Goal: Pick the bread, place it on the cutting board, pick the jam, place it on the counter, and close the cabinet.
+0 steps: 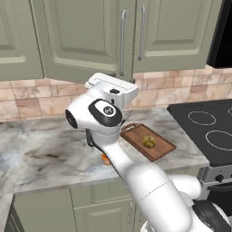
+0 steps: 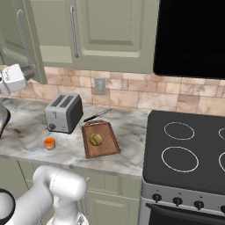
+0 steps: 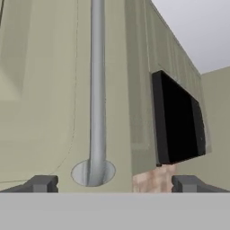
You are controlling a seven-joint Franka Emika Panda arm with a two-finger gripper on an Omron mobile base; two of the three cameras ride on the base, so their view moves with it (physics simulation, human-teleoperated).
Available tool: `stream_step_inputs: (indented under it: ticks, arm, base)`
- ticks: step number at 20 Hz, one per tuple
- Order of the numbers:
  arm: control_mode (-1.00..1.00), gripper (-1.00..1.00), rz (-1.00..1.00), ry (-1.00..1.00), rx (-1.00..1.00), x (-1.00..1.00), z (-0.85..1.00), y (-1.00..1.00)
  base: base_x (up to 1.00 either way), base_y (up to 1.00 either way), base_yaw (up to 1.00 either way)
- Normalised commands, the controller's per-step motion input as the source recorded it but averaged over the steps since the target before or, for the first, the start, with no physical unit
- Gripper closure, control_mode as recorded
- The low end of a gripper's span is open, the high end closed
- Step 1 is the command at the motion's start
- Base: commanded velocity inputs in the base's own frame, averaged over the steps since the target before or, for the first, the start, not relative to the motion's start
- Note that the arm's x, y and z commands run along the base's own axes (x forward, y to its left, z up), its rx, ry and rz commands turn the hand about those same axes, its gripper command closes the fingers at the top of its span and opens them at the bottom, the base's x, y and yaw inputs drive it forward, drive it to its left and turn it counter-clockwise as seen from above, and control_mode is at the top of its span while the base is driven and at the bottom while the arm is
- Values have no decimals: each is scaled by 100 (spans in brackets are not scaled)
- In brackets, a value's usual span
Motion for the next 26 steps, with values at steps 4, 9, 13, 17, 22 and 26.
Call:
stream_step_inputs:
  ticks: [4,9,13,17,22,26]
  arm:
    - [-100,-100,4,2,0,21,0,-34]
    - [-100,-100,6,3,0,26,0,-28]
    - [-100,-100,6,5,0,33,0,-23]
    - [-100,-100,8,4,0,33,0,-20]
    - [-100,-100,9,0,0,31,0,-20]
    - [-100,-100,7,0,0,39,0,-18]
  base:
    - [0,0,0]
    - [0,0,0]
    - [0,0,0]
    - [0,0,0]
    - [0,0,0]
    - [0,0,0]
